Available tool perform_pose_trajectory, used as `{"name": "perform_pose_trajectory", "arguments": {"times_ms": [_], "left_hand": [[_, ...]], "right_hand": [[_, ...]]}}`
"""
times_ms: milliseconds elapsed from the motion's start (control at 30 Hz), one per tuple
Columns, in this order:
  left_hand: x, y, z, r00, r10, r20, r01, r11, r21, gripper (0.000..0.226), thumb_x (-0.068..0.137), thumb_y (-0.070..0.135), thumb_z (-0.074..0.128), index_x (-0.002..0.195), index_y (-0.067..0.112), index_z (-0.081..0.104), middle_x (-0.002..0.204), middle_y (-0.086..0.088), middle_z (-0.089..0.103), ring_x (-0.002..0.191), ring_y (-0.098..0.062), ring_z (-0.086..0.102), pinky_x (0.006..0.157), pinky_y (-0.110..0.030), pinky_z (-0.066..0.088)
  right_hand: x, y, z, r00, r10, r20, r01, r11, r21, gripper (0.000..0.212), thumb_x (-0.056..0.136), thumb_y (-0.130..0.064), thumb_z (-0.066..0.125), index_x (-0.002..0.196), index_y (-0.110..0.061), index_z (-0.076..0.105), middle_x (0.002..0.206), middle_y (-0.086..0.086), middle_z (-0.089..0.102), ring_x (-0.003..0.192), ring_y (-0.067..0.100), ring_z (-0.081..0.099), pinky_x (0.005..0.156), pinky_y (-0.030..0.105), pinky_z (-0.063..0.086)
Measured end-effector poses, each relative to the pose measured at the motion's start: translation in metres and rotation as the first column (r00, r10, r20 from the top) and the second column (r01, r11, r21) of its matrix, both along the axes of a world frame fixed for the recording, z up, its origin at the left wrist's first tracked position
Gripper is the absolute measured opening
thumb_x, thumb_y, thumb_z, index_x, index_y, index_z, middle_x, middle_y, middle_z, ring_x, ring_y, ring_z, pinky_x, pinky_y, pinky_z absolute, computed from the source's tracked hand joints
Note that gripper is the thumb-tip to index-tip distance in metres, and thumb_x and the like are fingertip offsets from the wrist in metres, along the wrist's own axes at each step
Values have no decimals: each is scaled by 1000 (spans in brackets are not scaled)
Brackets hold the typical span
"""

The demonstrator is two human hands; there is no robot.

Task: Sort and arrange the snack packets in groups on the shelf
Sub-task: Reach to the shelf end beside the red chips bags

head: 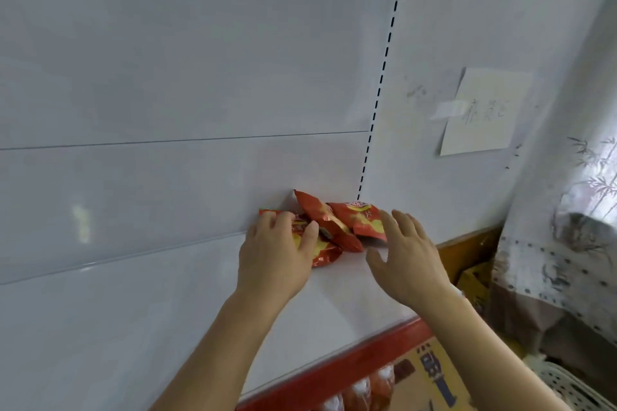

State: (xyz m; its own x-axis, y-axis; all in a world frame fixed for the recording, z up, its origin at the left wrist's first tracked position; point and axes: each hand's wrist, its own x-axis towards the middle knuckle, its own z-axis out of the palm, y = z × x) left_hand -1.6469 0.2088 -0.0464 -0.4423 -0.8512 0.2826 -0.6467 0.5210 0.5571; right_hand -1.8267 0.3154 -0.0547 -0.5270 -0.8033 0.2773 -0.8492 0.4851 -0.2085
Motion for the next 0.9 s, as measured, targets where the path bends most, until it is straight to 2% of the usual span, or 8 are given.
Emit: {"name": "perform_pose_trajectory", "arguments": {"times_ms": [200, 300, 400, 500, 600, 733, 800, 900], "left_hand": [[-37, -31, 6, 986, 166, -1, -152, 909, 388, 91, 88, 84, 32, 139, 12, 52, 137, -14, 56, 128, -34, 54, 107, -46, 46], [-52, -43, 7, 974, 217, -68, -151, 840, 521, 107, 76, 92, 37, 143, 11, 51, 138, -11, 61, 128, -32, 56, 108, -47, 46], [-67, -50, 8, 948, 295, -119, -175, 797, 578, 110, 60, 93, 46, 134, 13, 62, 131, -8, 66, 121, -30, 60, 105, -42, 48], [-80, -47, 7, 920, 348, -182, -187, 794, 578, 73, 71, 79, 66, 110, 18, 73, 112, -5, 73, 108, -26, 67, 101, -42, 52], [-90, -44, -1, 892, 377, -251, -180, 804, 567, 37, 72, 50, 83, 90, 19, 70, 97, -2, 75, 94, -23, 71, 94, -43, 57], [-95, -40, -11, 849, 449, -278, -252, 808, 533, 50, 75, 30, 90, 110, 23, 55, 101, 6, 63, 97, -20, 66, 89, -40, 57], [-97, -39, -14, 828, 458, -324, -224, 799, 558, 59, 73, 26, 92, 117, 24, 53, 108, 3, 63, 102, -21, 66, 94, -45, 57], [-100, -36, -16, 799, 455, -392, -162, 792, 588, 68, 71, 23, 91, 127, 25, 54, 112, 1, 69, 101, -21, 70, 93, -47, 59]], "right_hand": [[-40, -37, -4, 995, 40, 93, -55, 985, 164, 80, 90, -51, 48, 156, -32, 7, 163, 6, 13, 146, 35, 21, 116, 48, 30], [-54, -50, -12, 988, 122, 90, -138, 968, 207, 70, 92, -47, 46, 154, -35, 15, 162, 7, 19, 137, 38, 38, 111, 48, 37], [-66, -57, -17, 978, 205, 26, -206, 954, 220, 59, 99, -37, 39, 154, -37, 18, 163, 7, 20, 135, 37, 43, 110, 46, 40], [-76, -57, -16, 953, 302, 8, -296, 928, 225, 57, 103, -38, 37, 156, -37, 17, 160, 7, 24, 131, 35, 48, 106, 44, 44], [-94, -58, -14, 935, 354, 24, -352, 921, 169, 55, 103, -37, 36, 156, -34, 20, 153, 5, 35, 122, 34, 54, 97, 42, 48], [-107, -54, -10, 928, 361, 91, -353, 931, -92, 50, 104, -41, 30, 152, -28, 33, 140, 1, 52, 112, 30, 61, 87, 41, 53], [-107, -54, -13, 909, 408, 84, -391, 905, -166, 49, 105, -36, 35, 153, -29, 32, 146, 1, 47, 112, 31, 62, 87, 42, 56], [-105, -58, -26, 847, 529, 42, -522, 845, -112, 53, 104, -32, 43, 154, -34, 28, 160, 5, 26, 121, 35, 55, 95, 43, 52]]}}
